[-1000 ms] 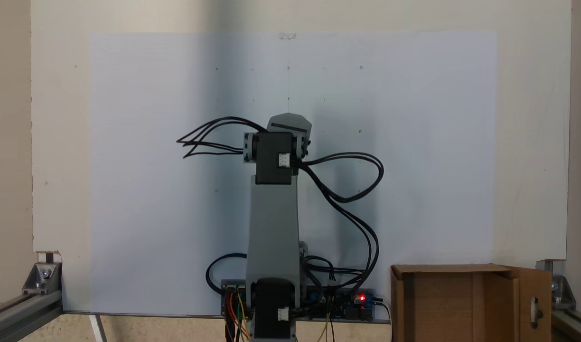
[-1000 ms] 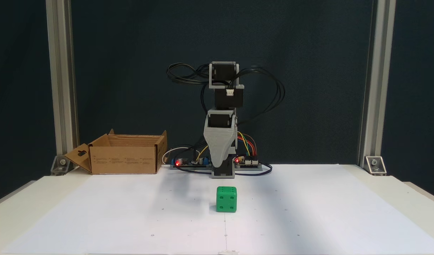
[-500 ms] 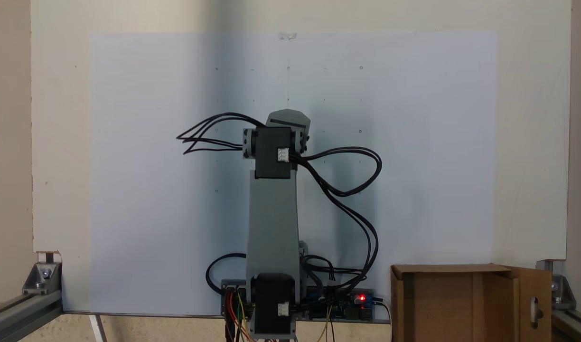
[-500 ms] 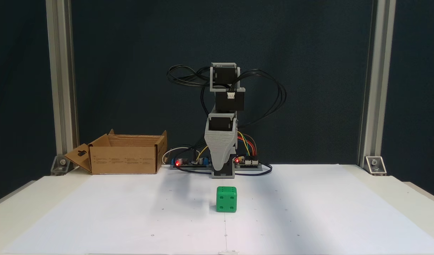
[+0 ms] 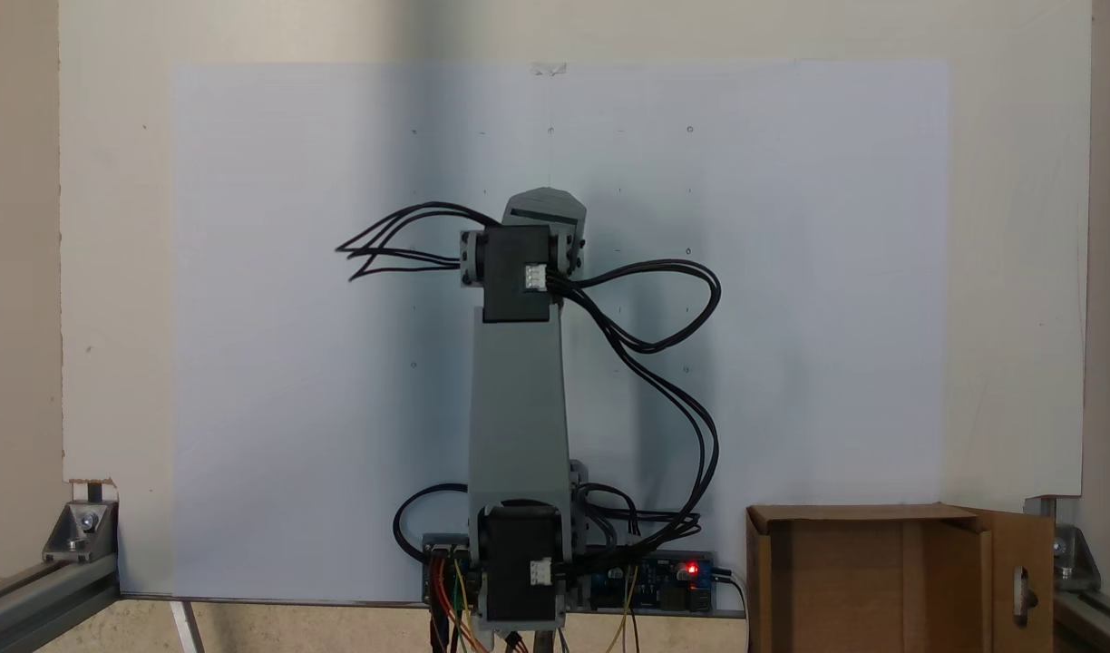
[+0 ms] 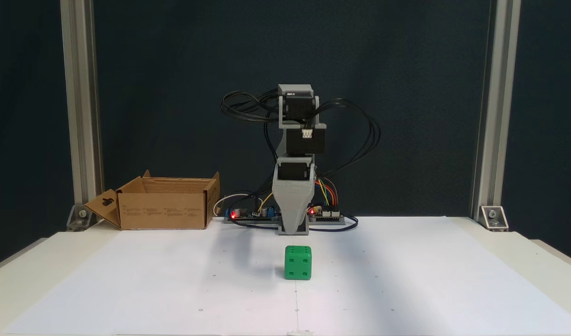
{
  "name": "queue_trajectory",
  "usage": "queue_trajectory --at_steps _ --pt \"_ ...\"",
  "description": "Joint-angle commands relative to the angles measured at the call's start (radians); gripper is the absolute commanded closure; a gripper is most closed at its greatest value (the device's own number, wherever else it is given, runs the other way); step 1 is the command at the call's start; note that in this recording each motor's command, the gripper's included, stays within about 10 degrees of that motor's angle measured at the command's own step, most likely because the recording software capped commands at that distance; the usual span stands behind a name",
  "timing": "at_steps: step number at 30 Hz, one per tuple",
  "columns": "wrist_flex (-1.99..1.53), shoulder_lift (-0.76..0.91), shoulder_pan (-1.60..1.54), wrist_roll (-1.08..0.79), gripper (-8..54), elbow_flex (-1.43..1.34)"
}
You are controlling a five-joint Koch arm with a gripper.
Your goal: Grasp a green dice and put it in the bin.
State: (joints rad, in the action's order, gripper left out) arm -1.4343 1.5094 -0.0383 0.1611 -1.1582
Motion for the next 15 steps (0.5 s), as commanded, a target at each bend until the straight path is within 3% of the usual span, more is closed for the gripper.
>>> queue_trajectory --at_steps 1,15 --pt "-0.008 0.023 -0.032 0.055 4.6 0.054" --pt "0.012 -0.005 -0.035 0.055 4.6 0.054"
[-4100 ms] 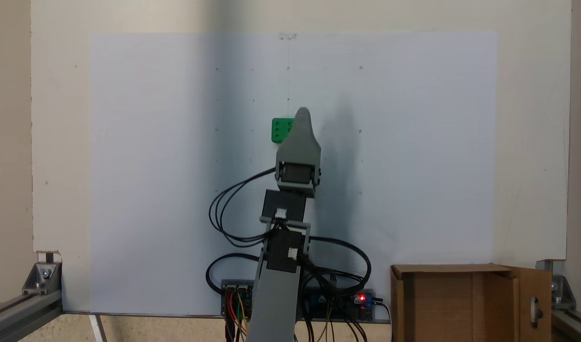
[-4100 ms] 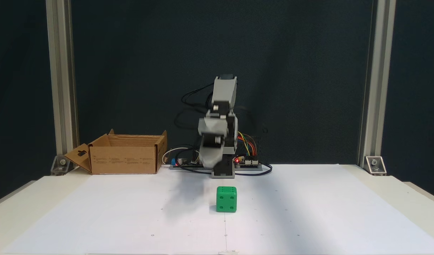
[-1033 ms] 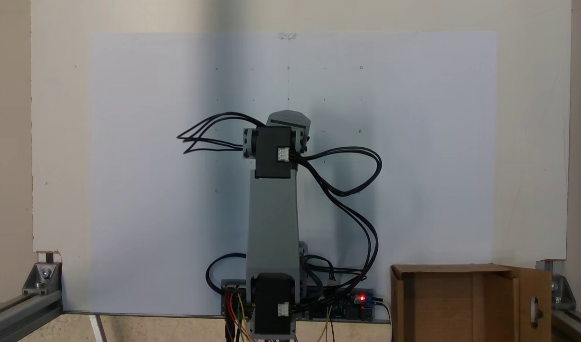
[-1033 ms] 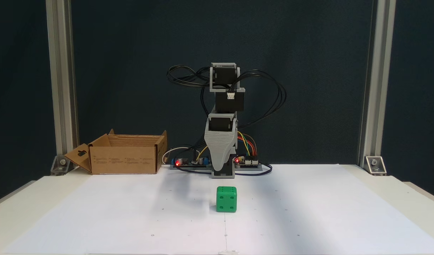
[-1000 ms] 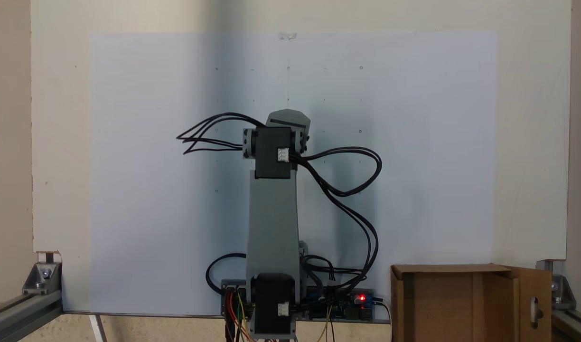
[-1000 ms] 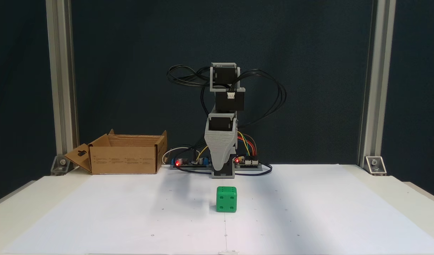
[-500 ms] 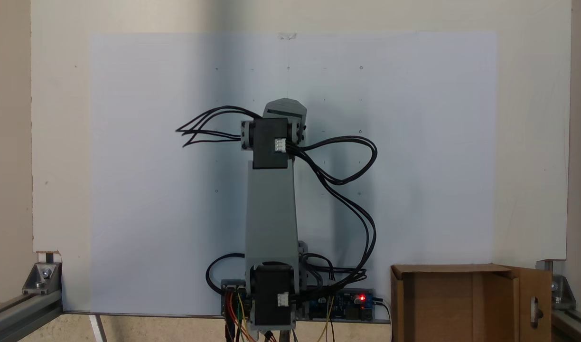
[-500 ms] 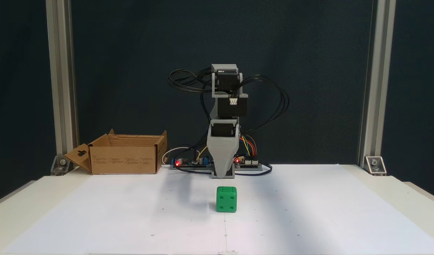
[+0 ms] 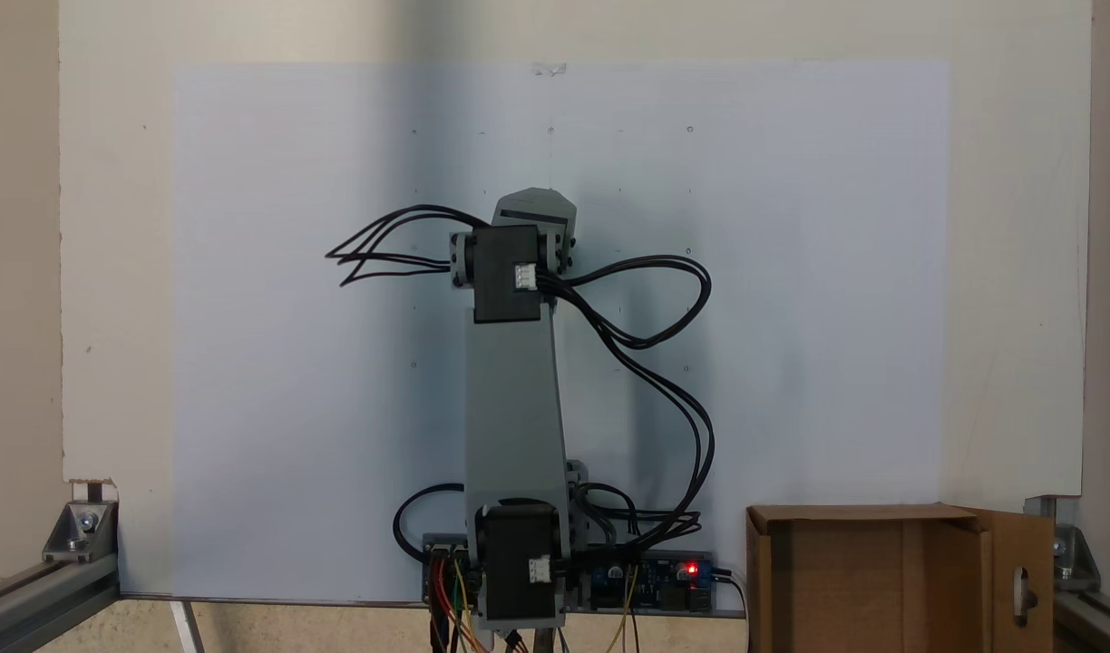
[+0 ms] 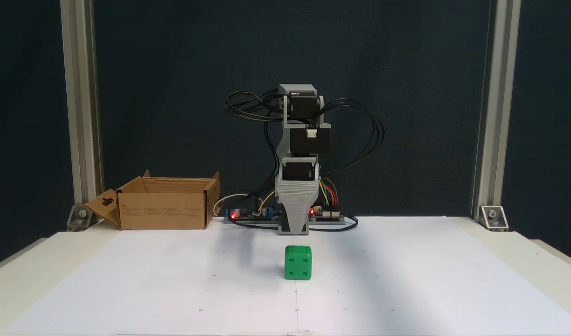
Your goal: Grasp a green dice and put it in the bin.
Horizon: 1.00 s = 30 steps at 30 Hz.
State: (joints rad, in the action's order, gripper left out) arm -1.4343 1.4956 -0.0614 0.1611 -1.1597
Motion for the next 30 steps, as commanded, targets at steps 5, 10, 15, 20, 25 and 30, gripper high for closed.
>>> queue_trajectory --at_steps 5,10,15,20,25,30 --pt "0.026 -0.020 -0.012 0.054 4.7 0.028" --pt "0.107 -0.023 -0.025 0.055 4.7 -0.061" --pt "0.143 -0.025 -0.032 0.055 4.7 -0.109" --pt "0.219 -0.043 -0.029 0.054 4.7 -0.163" --pt "0.255 -0.061 -0.026 0.054 4.7 -0.176" --pt "0.278 -0.087 -0.021 0.054 4.7 -0.178"
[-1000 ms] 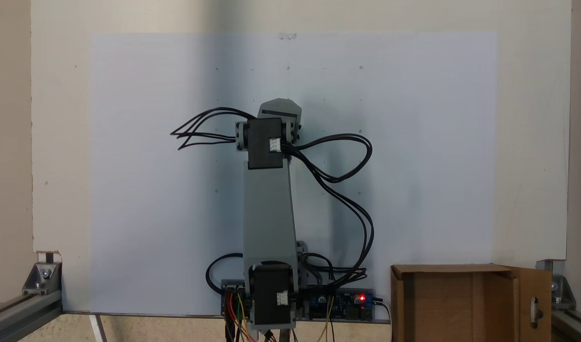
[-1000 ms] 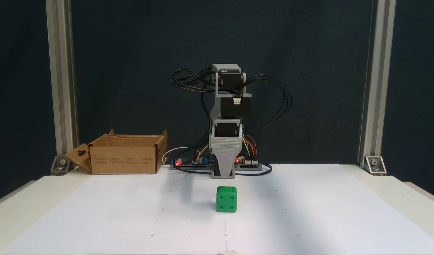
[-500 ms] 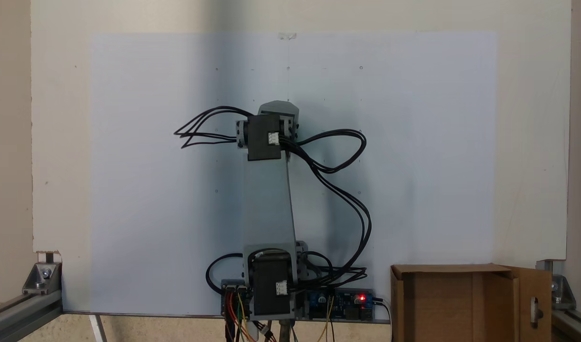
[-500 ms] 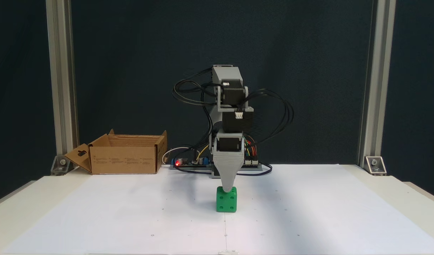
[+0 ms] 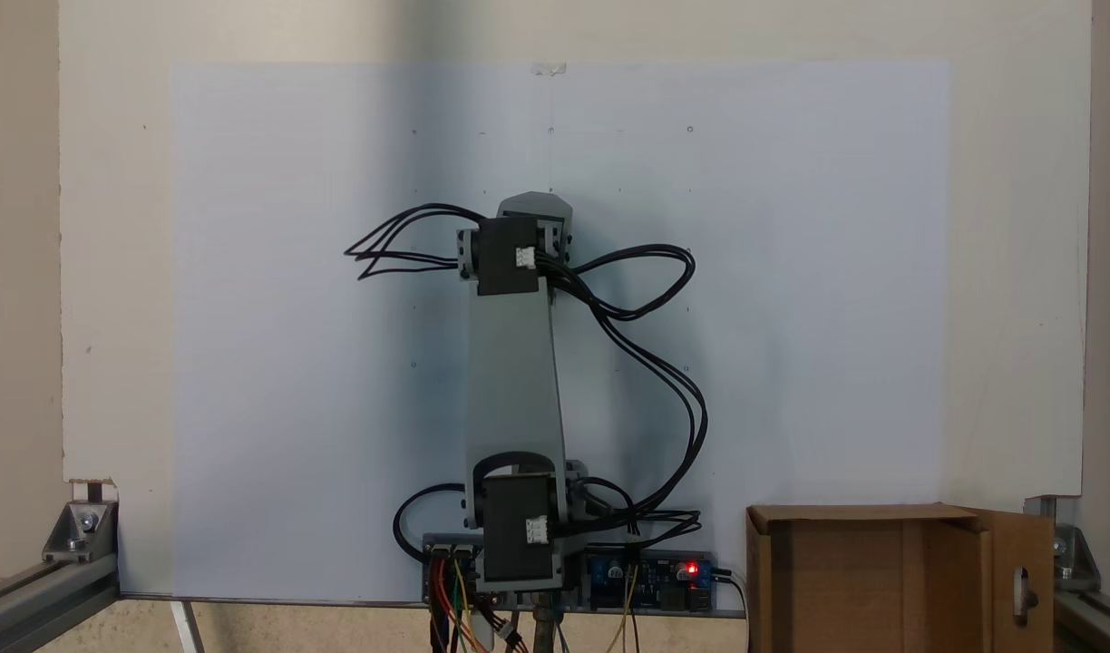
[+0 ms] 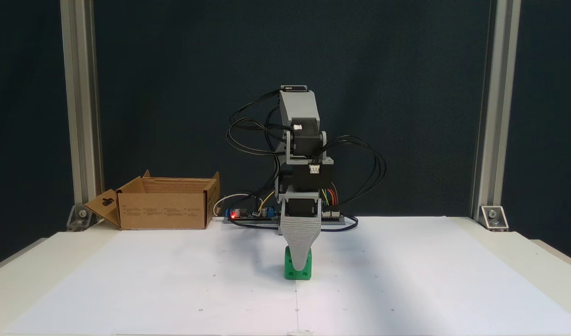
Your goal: Grasp a green dice and put it in the bin.
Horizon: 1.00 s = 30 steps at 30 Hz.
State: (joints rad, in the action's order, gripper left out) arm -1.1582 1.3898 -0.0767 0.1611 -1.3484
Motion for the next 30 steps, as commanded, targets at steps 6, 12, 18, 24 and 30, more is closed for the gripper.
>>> queue_trajectory --at_steps 6,12,18,24,30 --pt "0.011 0.003 0.002 0.052 4.7 0.011" --pt "0.031 0.002 0.028 0.046 4.7 0.011" --pt "0.031 -0.003 0.038 0.044 5.0 0.009" --pt "0.031 -0.008 0.035 0.046 7.4 0.000" --pt "0.031 -0.014 0.034 0.046 9.1 -0.003"
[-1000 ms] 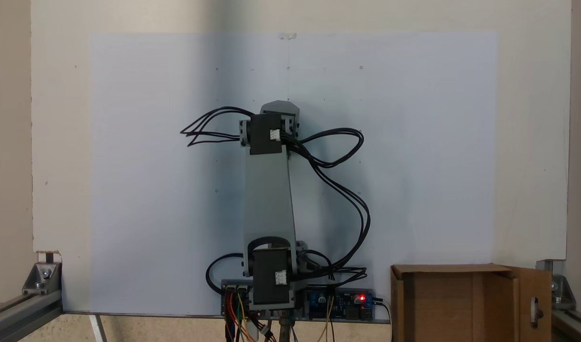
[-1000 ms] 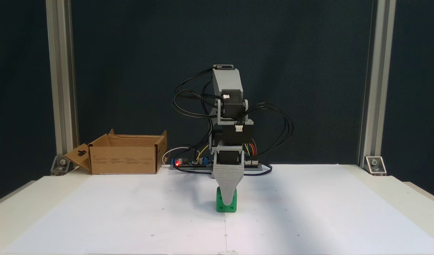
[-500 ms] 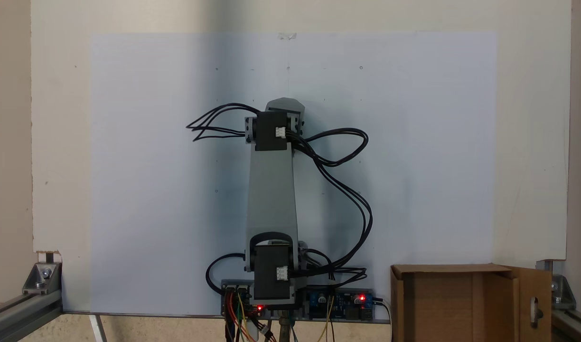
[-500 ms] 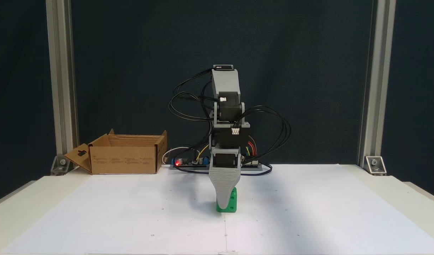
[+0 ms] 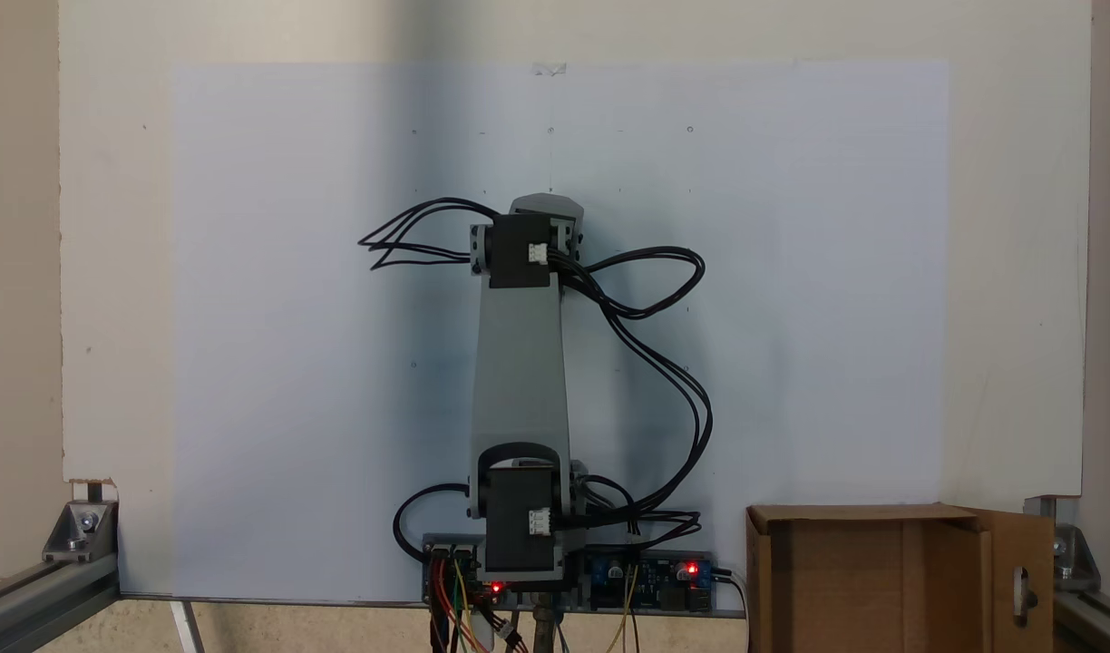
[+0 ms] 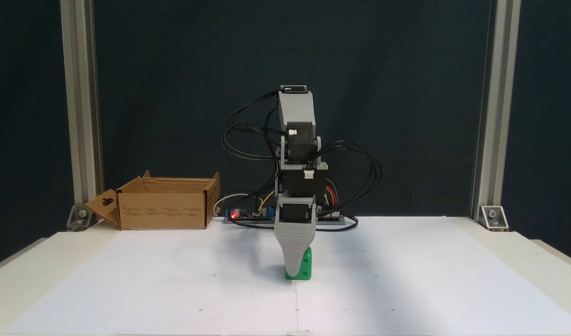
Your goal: Grasp a green dice and put it in the bin.
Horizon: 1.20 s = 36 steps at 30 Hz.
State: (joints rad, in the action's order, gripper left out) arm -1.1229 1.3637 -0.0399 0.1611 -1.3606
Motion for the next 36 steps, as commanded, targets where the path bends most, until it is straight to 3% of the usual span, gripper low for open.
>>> queue_trajectory --at_steps 1,10,13,18,24,32,36 --pt "-0.005 0.009 -0.003 0.046 9.1 0.009" --pt "-0.002 -0.002 -0.003 0.048 9.2 0.009" --pt "0.003 -0.005 -0.005 0.046 14.7 0.009" --pt "0.011 -0.009 -0.011 0.048 14.8 0.003" --pt "0.060 -0.011 -0.014 0.046 33.6 -0.020" --pt "0.012 -0.006 -0.005 0.048 34.0 -0.020" --pt "-0.210 0.028 0.025 0.048 34.0 0.196"
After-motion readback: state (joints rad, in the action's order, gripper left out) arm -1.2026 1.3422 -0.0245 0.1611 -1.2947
